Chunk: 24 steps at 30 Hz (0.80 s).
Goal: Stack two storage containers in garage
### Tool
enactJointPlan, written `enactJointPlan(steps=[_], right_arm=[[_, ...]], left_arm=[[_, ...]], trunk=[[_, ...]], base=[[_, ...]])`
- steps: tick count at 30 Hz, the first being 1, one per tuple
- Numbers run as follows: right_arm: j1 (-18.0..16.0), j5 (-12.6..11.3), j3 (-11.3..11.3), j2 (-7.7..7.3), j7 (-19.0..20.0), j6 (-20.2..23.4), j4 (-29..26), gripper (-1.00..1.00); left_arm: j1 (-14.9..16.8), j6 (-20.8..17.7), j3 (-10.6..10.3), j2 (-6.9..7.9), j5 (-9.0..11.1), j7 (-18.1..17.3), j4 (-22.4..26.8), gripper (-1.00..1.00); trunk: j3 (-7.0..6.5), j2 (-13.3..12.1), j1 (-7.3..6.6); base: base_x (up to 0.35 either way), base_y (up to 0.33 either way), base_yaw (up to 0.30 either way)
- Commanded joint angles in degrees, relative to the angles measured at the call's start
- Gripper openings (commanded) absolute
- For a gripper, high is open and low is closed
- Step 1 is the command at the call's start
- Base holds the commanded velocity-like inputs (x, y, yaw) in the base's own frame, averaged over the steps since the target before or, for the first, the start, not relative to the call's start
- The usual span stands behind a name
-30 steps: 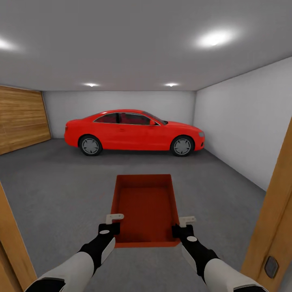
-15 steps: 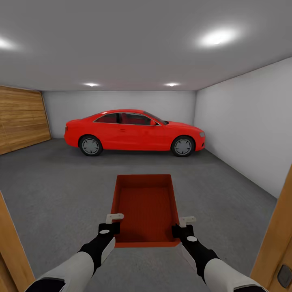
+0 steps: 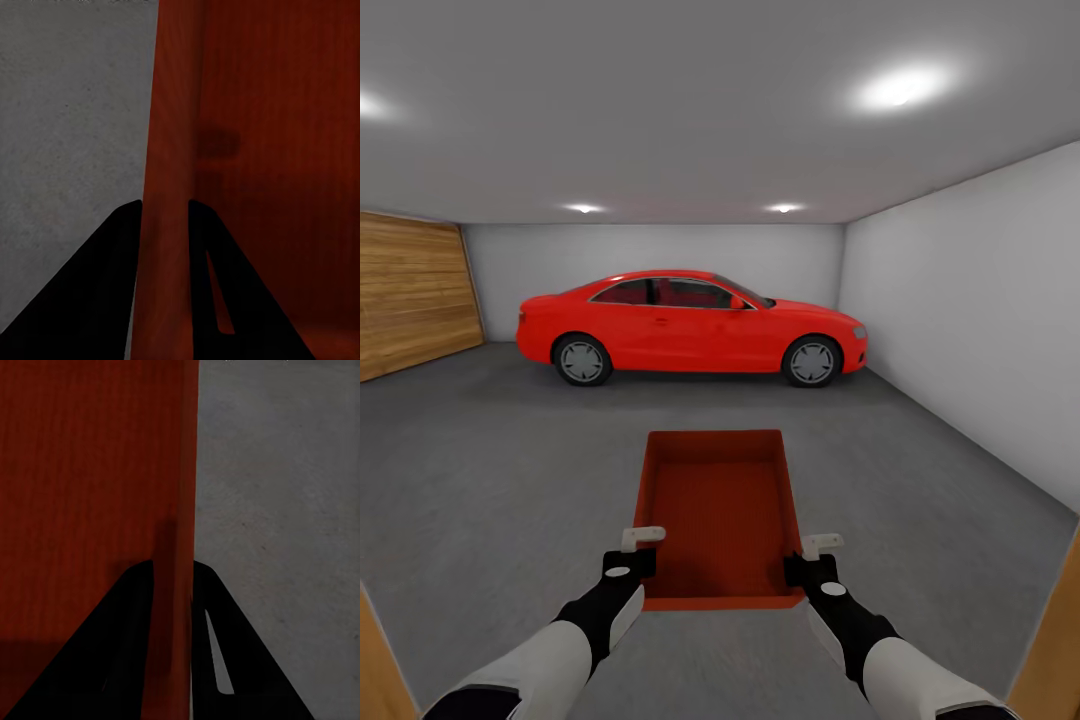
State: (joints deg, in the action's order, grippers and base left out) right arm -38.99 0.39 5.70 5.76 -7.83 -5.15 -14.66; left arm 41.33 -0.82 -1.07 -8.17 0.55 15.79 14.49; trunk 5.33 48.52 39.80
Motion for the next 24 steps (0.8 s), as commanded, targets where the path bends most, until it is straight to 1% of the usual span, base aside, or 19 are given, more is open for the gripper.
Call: enactJointPlan(steps=[1,24], right_arm=[[-0.04,-0.3,-1.13,-0.05,-0.44,-0.12,0.15,-1.0],[-0.04,-0.3,-1.13,-0.06,-0.44,-0.12,0.15,-1.0]], left_arm=[[0.07,1.52,5.11,2.54,-1.08,0.64,0.9,-1.0],[0.07,1.52,5.11,2.63,-1.08,0.62,0.9,-1.0]], trunk=[[0.09,0.07,0.04],[0.09,0.07,0.04]], base=[[0.318,0.0,0.0],[0.321,0.0,0.0]])
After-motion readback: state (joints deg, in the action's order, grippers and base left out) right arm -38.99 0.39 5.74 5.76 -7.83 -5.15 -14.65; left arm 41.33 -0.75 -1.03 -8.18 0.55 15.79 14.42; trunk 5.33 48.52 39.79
